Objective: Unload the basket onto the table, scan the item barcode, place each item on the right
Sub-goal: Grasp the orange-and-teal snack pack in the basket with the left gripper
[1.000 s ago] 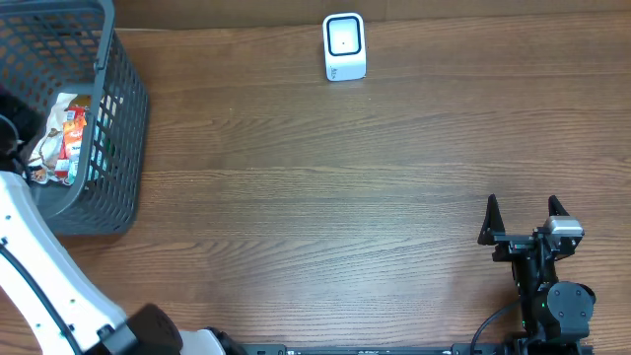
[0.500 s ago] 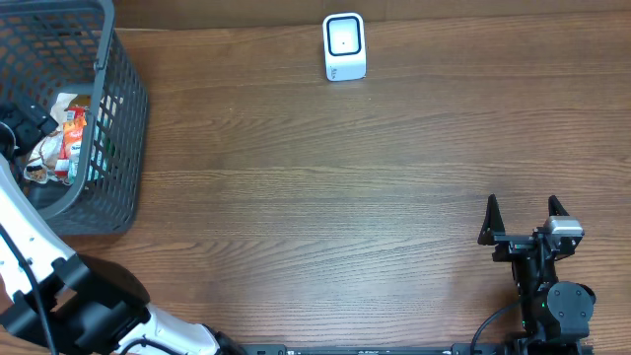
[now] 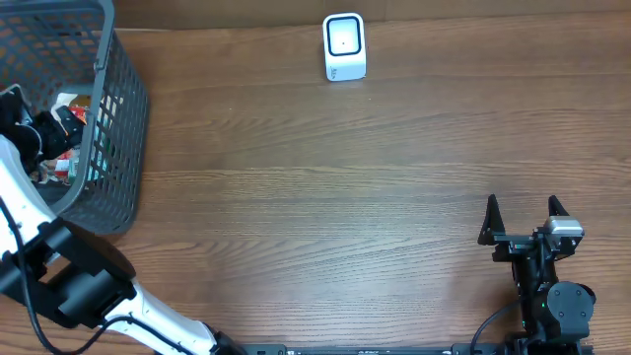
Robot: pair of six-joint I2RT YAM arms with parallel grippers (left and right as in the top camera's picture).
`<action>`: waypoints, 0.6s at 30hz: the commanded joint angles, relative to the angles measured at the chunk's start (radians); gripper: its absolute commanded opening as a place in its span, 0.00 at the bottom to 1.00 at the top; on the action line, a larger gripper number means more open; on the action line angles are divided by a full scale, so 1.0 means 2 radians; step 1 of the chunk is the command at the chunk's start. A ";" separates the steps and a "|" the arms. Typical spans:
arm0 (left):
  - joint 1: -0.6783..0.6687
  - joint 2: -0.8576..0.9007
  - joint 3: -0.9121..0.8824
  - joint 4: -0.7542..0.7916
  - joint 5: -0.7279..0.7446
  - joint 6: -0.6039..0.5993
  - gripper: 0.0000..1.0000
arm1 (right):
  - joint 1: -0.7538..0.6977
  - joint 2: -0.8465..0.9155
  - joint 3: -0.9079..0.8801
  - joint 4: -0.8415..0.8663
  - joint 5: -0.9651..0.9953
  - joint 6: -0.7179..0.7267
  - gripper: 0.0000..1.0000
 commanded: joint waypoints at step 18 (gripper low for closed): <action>-0.048 0.085 0.008 -0.005 -0.026 0.052 1.00 | -0.002 -0.005 -0.005 0.002 0.004 0.002 1.00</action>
